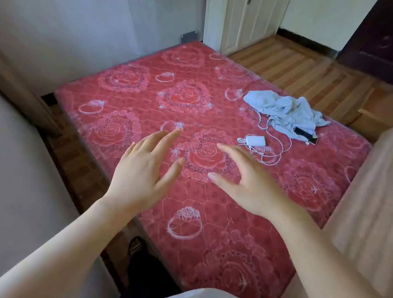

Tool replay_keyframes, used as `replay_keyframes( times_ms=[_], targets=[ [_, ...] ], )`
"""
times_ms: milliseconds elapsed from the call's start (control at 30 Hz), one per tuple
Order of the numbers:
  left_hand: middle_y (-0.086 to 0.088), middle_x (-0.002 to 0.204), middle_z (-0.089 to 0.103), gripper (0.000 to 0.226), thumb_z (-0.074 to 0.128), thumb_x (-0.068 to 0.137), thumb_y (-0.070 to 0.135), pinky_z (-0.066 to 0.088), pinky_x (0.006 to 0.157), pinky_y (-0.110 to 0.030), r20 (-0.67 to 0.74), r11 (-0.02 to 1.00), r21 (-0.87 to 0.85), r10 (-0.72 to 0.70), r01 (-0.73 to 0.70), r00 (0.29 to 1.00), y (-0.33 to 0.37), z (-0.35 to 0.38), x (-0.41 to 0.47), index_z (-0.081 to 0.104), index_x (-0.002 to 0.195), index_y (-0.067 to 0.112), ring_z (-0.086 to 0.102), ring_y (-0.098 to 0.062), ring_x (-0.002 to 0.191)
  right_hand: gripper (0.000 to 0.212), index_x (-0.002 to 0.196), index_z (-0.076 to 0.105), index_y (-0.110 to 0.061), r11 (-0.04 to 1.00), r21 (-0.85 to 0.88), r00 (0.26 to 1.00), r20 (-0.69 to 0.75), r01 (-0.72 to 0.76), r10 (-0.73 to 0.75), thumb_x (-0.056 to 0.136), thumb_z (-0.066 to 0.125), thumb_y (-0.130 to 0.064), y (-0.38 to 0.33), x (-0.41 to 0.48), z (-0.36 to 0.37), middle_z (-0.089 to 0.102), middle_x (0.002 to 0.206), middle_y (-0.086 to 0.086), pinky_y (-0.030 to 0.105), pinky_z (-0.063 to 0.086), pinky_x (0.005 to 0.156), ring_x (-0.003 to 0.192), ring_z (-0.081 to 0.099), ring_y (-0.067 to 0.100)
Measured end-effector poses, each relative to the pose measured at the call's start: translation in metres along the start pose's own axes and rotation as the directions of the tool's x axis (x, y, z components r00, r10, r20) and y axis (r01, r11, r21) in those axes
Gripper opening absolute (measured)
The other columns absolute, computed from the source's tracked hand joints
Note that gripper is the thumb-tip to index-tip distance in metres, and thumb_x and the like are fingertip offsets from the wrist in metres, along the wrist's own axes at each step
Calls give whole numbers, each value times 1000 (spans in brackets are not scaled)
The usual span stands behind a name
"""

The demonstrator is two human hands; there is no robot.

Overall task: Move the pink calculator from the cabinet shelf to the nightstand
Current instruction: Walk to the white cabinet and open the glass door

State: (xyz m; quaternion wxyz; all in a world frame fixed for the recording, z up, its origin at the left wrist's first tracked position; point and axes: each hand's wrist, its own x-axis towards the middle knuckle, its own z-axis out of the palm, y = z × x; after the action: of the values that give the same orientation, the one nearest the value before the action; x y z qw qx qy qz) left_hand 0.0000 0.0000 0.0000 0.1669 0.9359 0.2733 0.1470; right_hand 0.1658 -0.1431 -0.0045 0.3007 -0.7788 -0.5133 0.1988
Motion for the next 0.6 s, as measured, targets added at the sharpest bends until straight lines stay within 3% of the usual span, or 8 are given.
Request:
replay_keyframes(
  times_ms=[100,267,400,600],
  targets=[
    [-1,139,44,55,31,90,52,36,102,-45,23,999,-44,7,-6,1000,-28,4,19,25,141,31,42,-23,125,63,139,27,-34,997,-61,998,30,-51,52,84,50,-55,-7,20,15,28,144,-20,19,20,97,119,21,-13],
    [1,139,43,55,30,90,52,37,101,-44,135,993,-107,69,-55,988,-86,5,55,26,140,30,42,-22,125,62,139,28,-35,988,-85,991,20,-128,130,85,51,-54,-29,65,47,30,144,-17,23,24,103,130,27,-1],
    [4,137,44,54,29,90,53,39,99,-41,212,985,-158,99,-66,972,-130,-3,70,28,139,30,45,-19,122,62,139,25,-37,973,-55,973,43,-223,225,85,50,-53,-51,97,71,28,145,-21,20,22,101,126,24,-8],
    [5,140,42,56,28,89,55,36,102,-48,312,990,-89,133,-110,941,-178,-22,90,27,140,30,43,-21,124,62,140,24,-36,960,-68,961,37,-271,274,86,49,-53,-78,136,94,27,146,-20,19,20,98,128,22,-7]
  ],
)
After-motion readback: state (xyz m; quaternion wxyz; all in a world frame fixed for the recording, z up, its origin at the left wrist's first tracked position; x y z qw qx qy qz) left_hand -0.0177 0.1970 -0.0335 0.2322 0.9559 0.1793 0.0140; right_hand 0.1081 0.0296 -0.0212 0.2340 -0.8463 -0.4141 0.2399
